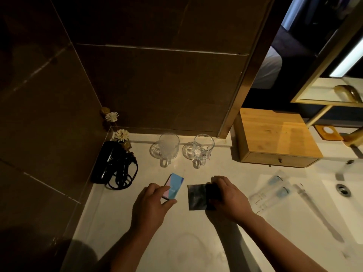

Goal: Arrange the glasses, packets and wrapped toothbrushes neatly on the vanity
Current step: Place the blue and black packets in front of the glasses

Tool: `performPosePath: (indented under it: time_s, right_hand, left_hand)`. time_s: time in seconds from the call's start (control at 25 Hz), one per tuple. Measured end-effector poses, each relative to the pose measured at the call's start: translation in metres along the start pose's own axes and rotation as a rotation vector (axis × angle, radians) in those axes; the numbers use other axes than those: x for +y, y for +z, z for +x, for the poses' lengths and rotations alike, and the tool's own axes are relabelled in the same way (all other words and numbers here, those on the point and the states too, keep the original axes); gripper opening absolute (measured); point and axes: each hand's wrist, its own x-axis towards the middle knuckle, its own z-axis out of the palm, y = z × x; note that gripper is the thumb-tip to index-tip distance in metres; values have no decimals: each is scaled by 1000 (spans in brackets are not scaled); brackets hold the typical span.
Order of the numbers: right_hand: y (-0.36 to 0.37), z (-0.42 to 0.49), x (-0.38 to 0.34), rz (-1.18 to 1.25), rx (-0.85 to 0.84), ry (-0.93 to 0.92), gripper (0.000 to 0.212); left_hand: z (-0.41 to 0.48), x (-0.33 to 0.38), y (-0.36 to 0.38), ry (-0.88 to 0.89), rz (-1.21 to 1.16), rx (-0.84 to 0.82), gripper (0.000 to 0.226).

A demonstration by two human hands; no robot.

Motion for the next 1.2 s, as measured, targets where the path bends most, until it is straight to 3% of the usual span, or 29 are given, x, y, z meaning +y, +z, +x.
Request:
performPosePath:
  time_s: [0.16,0.36,0.48,0.6,0.72,0.84,1.0,1.2]
  right_hand:
    - [-1,1,1,-102,19,19,55]
    - [-9,0,-5,1,81,174,30]
    - [-20,0,-12,198,243,194,16]
    - [-20,-5,-18,140,379,96,12]
    - [0,-21,-20,-22,205,-57,25]
    - [7,-21,-24,72,38,17,56]
    - [-3,-20,-6,50,137,-16,39]
    - [10,-26,7,4,74,-1,43]
  left_hand:
    - [2,6,8,-5,103,34,54]
    - [5,2,11,-32,43,90,43]
    - [6,0,11,-17,54,98,39]
    - [6,0,11,-32,67,93,38]
    - [1,3,14,-13,76,77,38]
    - [2,2,13,-16,81,72,39]
    - [5,1,13,-16,114,88,44]
    - [4,5,14,16,156,51,49]
